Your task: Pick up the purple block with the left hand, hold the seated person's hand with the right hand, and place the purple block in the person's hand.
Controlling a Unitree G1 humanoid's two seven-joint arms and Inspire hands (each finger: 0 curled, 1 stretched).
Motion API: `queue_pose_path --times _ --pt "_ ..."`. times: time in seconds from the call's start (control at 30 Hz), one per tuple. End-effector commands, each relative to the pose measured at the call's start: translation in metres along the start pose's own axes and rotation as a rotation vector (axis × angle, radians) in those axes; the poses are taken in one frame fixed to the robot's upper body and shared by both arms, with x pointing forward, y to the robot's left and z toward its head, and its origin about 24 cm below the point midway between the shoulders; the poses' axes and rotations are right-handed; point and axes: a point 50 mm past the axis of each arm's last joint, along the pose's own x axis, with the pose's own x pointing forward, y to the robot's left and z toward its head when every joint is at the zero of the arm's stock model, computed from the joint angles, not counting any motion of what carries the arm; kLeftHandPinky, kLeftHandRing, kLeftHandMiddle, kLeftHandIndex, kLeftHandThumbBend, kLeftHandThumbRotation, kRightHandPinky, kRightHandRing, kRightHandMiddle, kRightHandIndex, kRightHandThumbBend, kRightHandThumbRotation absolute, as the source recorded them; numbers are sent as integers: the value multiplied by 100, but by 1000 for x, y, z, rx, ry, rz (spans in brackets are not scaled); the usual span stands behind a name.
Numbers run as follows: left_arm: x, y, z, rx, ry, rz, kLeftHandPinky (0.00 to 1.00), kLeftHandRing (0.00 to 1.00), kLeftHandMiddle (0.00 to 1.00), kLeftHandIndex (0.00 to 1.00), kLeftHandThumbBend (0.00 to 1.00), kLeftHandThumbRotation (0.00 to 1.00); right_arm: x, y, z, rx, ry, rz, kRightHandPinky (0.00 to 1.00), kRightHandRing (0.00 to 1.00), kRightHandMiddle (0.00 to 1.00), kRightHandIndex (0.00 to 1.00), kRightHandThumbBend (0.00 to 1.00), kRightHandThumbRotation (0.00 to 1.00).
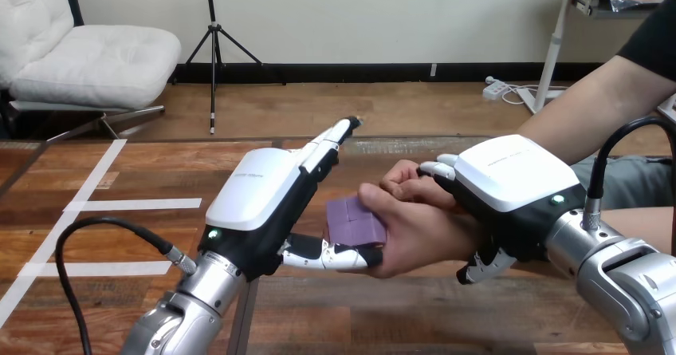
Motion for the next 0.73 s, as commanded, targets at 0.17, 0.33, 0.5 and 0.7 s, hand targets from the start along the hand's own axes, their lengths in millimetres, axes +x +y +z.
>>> queue_pose_path --times 0.17,0.33,0.5,0.7 --pt "12 10 9 51 -53 19 100 100 100 100 100 73 -1 -13 -6 -18 20 -82 91 92 95 95 79 17" --pt "12 10 9 54 -52 18 100 100 100 100 100 74 -1 -11 -6 -20 19 -88 91 92 94 95 79 17" --pt "12 10 9 61 -52 15 100 100 100 100 100 75 -1 -10 -6 -17 20 -88 90 91 94 95 79 17" --pt "11 11 8 62 -52 13 100 100 100 100 100 74 -1 -9 -6 -14 17 -85 89 91 93 95 79 17"
